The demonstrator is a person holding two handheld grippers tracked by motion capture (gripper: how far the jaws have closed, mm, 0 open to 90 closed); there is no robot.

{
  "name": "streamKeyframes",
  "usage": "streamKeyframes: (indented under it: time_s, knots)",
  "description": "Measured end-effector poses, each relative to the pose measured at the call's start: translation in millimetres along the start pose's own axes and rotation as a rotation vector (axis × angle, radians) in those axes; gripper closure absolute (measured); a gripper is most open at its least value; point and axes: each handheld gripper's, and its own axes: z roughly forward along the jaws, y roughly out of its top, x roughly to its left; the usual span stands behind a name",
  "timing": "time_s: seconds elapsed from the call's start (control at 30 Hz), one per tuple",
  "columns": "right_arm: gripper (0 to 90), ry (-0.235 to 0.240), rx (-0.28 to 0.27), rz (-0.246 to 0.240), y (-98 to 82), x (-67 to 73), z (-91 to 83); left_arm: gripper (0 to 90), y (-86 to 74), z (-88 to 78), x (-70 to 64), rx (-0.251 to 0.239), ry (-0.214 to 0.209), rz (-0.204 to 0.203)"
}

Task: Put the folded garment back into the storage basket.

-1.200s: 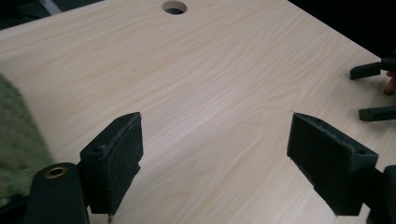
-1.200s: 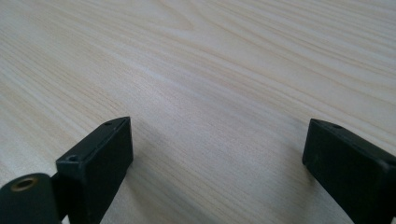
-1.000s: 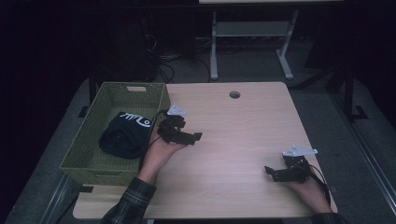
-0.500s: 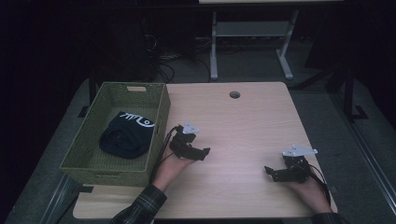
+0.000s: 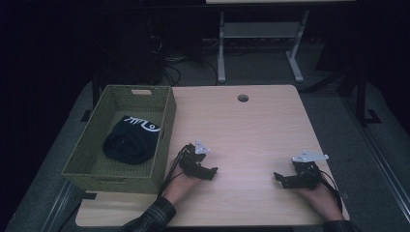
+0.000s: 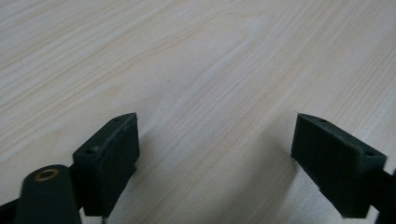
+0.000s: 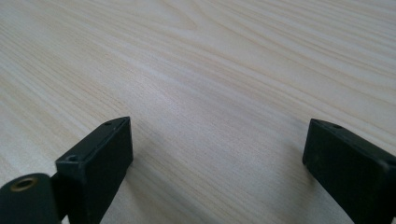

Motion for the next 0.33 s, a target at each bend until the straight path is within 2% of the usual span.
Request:
streamKeyframes:
  time_s: [0.27,0.33]
  knots:
    - [8.1,0.001,0.001,0.001,0.0,0.1,0.0,12.5,-10.1,0.1,1.6,-0.072,-0.021,0.028]
    - [8.0,0.001,0.001,0.000,-0.1,0.1,0.0,12.6,-11.3,-0.6,1.9,-0.075,-0.025,0.032]
